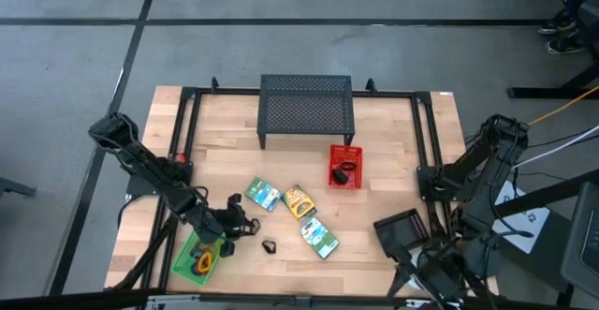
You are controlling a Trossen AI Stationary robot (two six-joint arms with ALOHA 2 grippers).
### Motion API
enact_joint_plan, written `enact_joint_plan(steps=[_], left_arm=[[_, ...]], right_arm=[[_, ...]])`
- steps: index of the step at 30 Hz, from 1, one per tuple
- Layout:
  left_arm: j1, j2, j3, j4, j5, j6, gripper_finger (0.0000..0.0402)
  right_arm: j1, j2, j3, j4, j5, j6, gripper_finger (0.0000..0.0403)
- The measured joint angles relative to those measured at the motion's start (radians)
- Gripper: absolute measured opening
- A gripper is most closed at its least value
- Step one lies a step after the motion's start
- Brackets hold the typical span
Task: Pick & Place Office Desk Supplies
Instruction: Put the black rubberband into the red bin
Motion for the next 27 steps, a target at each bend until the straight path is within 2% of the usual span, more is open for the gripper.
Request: enact_joint_plan(steps=[7, 17, 24, 27], left_arm=[[0.041, 0.032, 0.060, -0.100, 0.116, 0.023, 0.0135], [0.104, 0.172, 0.114, -0.156, 0.235, 0.024, 0.0137], [0.130, 0.222, 0.126, -0.159, 0.259, 0.037, 0.0130], [0.131, 0.229, 0.127, -0.157, 0.254, 0.104, 0.0104]], right_arm=[[-0.038, 0.000, 0.000, -0.041, 0.003, 0.029, 0.0244], [-0.056, 0.000, 0.000, -0.050, -0.008, 0.055, 0.0244], [-0.056, 0.000, 0.000, -0.059, -0.008, 0.064, 0.0244], [-0.056, 0.000, 0.000, -0.065, -0.008, 0.081, 0.0244]])
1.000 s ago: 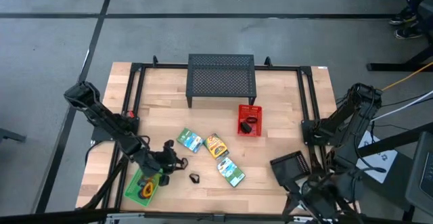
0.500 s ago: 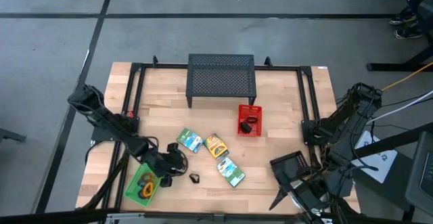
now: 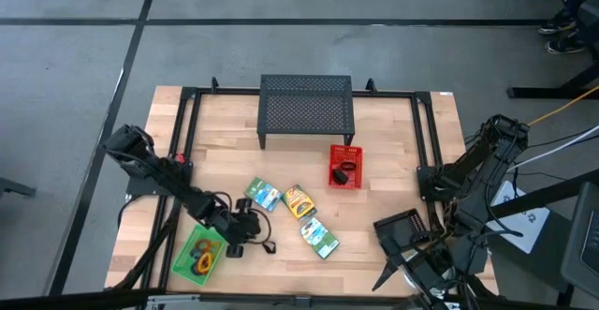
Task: Pick & Place Office Desk Supplies
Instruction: Put the black rubberband into the red bin
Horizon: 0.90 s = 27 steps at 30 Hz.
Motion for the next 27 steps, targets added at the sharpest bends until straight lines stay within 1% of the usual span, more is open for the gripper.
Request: enact_joint_plan(steps=[5, 7, 14, 17, 20, 24, 27], left_arm=[[-0.003, -0.014, 0.025, -0.008, 0.008, 0.071, 0.0022], [-0.003, -0.026, 0.049, -0.002, 0.008, 0.111, 0.0008], [0.028, -0.060, 0.130, -0.006, 0.003, 0.263, 0.0003], [0.079, -0.067, 0.156, -0.006, -0.004, 0.351, 0.0004], [0.160, -0.067, 0.177, 0.010, -0.009, 0.428, 0.0002], [0.289, -0.067, 0.179, 0.107, 0.051, 0.530, 0.0003], [0.387, -0.067, 0.179, 0.220, 0.159, 0.599, 0.0002]], right_arm=[[0.000, 0.000, 0.000, -0.001, 0.000, 0.000, 0.0244], [0.000, 0.000, 0.000, -0.002, 0.000, 0.000, 0.0244], [0.000, 0.000, 0.000, -0.013, 0.004, 0.000, 0.0244], [0.000, 0.000, 0.000, -0.015, 0.004, 0.000, 0.0244], [0.000, 0.000, 0.000, -0.015, 0.004, -0.001, 0.0244], [-0.003, 0.000, 0.000, -0.015, 0.003, -0.001, 0.0244], [-0.010, 0.000, 0.000, -0.015, 0.003, 0.000, 0.0244]])
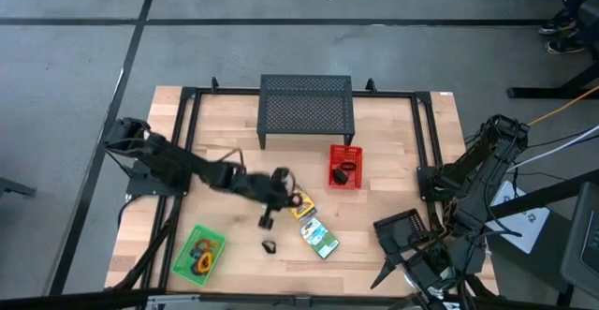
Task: Pick & Place Office Desk Supplies
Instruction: Put the black rubberband into the red bin
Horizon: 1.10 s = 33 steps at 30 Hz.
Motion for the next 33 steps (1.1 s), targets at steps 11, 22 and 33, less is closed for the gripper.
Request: enact_joint_plan(steps=[11, 22, 33], left_arm=[[0.245, 0.030, 0.001, 0.295, 0.255, 0.046, 0.0003], [0.297, 0.307, 0.267, 0.261, 0.329, 0.077, 0.0003], [0.383, 0.485, 0.487, 0.119, 0.387, 0.088, 0.0003]], right_arm=[[-0.028, 0.000, 0.000, -0.022, -0.003, 0.004, 0.0244], [-0.029, 0.000, 0.000, -0.028, -0.004, 0.024, 0.0244], [-0.028, 0.000, -0.010, -0.028, -0.029, 0.050, 0.0244]])
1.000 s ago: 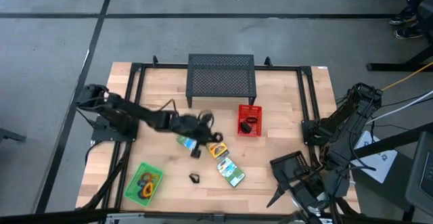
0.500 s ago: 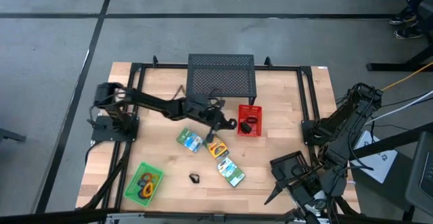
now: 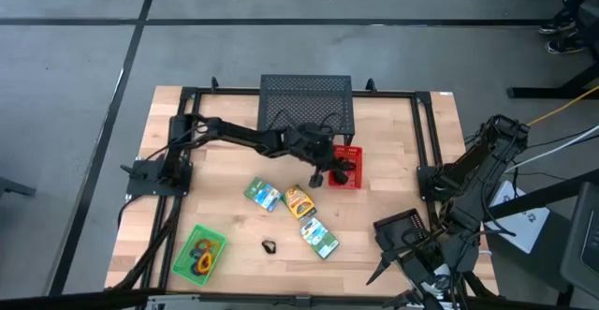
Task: Pick & Place Office Desk Supplies
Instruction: Put the black rubberband into the red bin
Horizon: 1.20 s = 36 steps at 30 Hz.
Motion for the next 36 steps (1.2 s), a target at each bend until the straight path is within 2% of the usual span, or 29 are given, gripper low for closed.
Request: enact_joint_plan(steps=[3, 19, 23, 31, 36], left_arm=[[0.021, 0.018, 0.001, -0.011, 0.038, -0.022, 0.0003], [0.032, 0.082, 0.001, -0.022, 0.023, -0.025, 0.0011], [0.032, 0.079, 0.001, -0.005, 0.024, -0.043, 0.0042], [0.016, 0.075, 0.001, 0.005, 0.030, -0.054, 0.0135], [0.010, 0.075, 0.001, 0.004, 0.030, -0.054, 0.0179]], right_arm=[[0.000, 0.000, -0.010, 0.002, 0.000, 0.003, 0.0244], [-0.005, 0.000, -0.013, 0.014, 0.003, 0.003, 0.0244], [-0.008, 0.000, -0.013, 0.014, 0.003, 0.003, 0.0244], [-0.008, 0.000, -0.013, 0.014, 0.002, 0.004, 0.0244], [-0.008, 0.000, -0.013, 0.014, -0.001, 0.006, 0.0244]])
